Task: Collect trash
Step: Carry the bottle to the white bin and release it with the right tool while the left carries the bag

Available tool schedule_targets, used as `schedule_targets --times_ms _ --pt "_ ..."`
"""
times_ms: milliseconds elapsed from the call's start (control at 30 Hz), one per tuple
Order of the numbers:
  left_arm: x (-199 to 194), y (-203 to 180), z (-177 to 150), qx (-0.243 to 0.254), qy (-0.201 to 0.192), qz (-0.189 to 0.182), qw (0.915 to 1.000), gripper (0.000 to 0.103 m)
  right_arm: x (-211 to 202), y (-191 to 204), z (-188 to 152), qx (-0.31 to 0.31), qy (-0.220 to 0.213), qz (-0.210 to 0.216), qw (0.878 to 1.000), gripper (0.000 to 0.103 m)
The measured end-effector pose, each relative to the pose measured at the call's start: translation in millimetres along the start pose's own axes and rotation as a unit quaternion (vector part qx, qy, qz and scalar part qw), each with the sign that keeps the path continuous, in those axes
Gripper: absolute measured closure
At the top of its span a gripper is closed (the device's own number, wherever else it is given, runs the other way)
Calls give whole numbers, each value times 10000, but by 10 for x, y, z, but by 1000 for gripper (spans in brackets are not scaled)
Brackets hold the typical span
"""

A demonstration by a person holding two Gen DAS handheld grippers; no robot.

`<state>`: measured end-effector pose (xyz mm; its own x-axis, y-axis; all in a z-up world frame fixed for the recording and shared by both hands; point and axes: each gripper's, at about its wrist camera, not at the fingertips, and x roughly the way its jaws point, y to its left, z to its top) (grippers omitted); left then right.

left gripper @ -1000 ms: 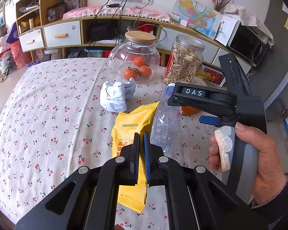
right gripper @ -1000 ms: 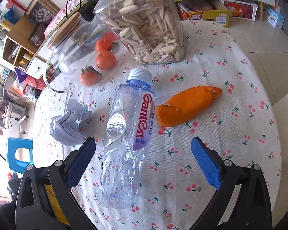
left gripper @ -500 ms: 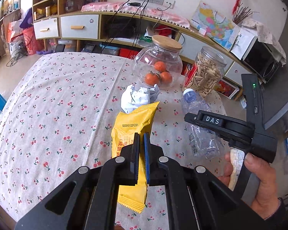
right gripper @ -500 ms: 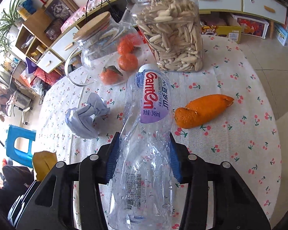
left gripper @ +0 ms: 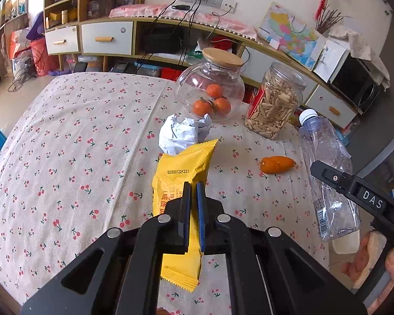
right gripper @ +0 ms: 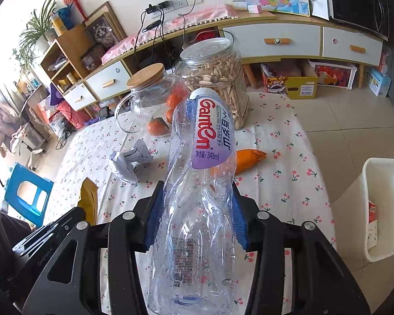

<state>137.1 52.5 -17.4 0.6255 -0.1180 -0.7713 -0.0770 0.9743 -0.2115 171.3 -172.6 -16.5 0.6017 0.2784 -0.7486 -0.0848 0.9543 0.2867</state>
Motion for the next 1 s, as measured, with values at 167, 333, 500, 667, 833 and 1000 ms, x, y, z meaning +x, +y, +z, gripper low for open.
schedule_targets --times_ms 167,333,500,667,833,1000 --pt "-5 -95 -31 80 -37 -33 10000 98 -128 -168 -102 12 -252 -116 9996 59" --pt "-12 -217 -51 140 -49 -79 9999 98 -246 -347 -142 37 -456 -372 9983 59" --pt "-69 -434 -84 302 -143 -163 9993 98 -385 -615 -145 158 -638 -597 9961 59" --pt "-55 -668 -158 399 -72 -287 9988 98 -542 -937 -162 287 -798 -940 9920 59" --pt "-22 -961 -233 561 29 -420 9975 98 -705 -1399 -148 604 -963 -1397 9836 59" --pt "9 -1336 -308 823 94 -533 9951 98 -803 -1941 -144 975 -1005 -2096 9677 59"
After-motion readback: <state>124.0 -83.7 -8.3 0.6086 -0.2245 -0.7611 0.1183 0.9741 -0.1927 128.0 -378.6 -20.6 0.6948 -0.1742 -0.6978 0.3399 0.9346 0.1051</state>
